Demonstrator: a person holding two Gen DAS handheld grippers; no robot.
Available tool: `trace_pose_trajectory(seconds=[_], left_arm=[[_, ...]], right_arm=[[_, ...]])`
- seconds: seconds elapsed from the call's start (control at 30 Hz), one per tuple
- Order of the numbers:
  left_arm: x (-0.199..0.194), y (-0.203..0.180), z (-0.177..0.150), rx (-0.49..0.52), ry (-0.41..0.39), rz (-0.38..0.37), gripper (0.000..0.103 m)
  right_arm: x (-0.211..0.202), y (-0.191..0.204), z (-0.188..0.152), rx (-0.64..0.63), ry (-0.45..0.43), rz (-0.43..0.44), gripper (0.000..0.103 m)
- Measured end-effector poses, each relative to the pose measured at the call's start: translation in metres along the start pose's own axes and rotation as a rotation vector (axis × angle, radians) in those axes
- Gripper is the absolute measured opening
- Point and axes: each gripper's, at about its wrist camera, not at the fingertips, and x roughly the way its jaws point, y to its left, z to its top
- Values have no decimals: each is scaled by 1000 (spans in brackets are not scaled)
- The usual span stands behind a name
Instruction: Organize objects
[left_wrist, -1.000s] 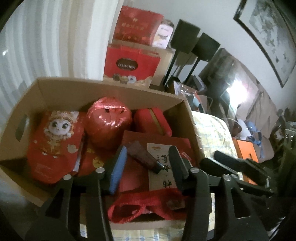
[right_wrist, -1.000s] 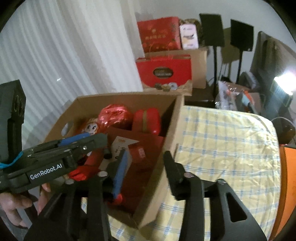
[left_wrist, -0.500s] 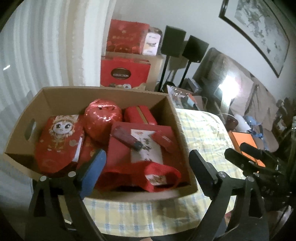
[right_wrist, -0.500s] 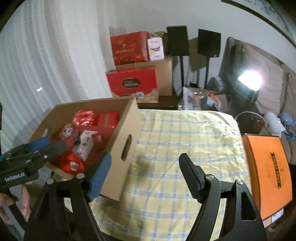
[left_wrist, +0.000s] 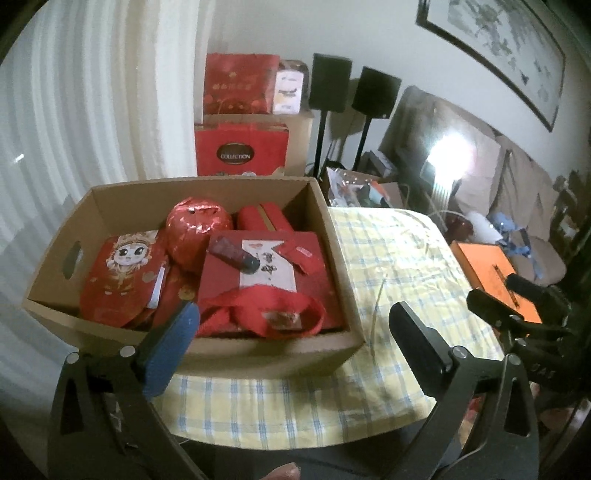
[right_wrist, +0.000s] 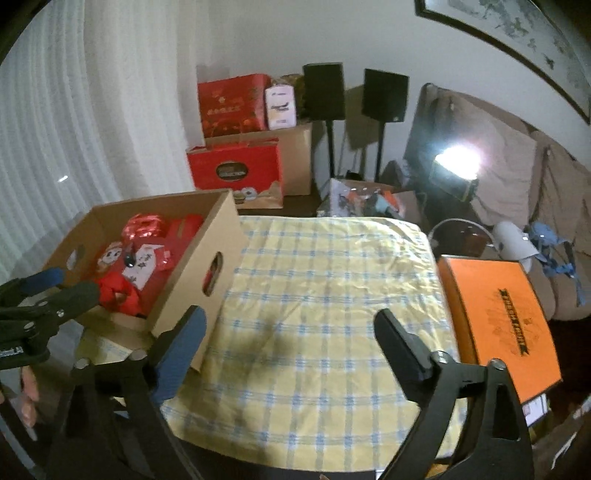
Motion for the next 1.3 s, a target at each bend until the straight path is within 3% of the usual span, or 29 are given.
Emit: trace_pose_trajectory(seconds=[0.4, 0.63, 0.77, 1.07, 1.3], left_arm=[[-18, 1, -26, -29, -6, 61, 102], [-28, 0, -38, -29, 4, 60, 102], [-35, -3, -40, -8, -16, 100, 102], [-41, -6, -43, -15, -22, 63, 103], [-36, -12, -43, -14, -31, 99, 103]], right_arm=[[-22, -6, -20, 12, -4, 22, 102], [-28, -9, -26, 14, -1, 2, 102], [-32, -13, -29, 12, -5, -18, 102], [-34, -22, -35, 40, 0, -40, 102], [-36, -16, -33, 16, -21, -72, 102]])
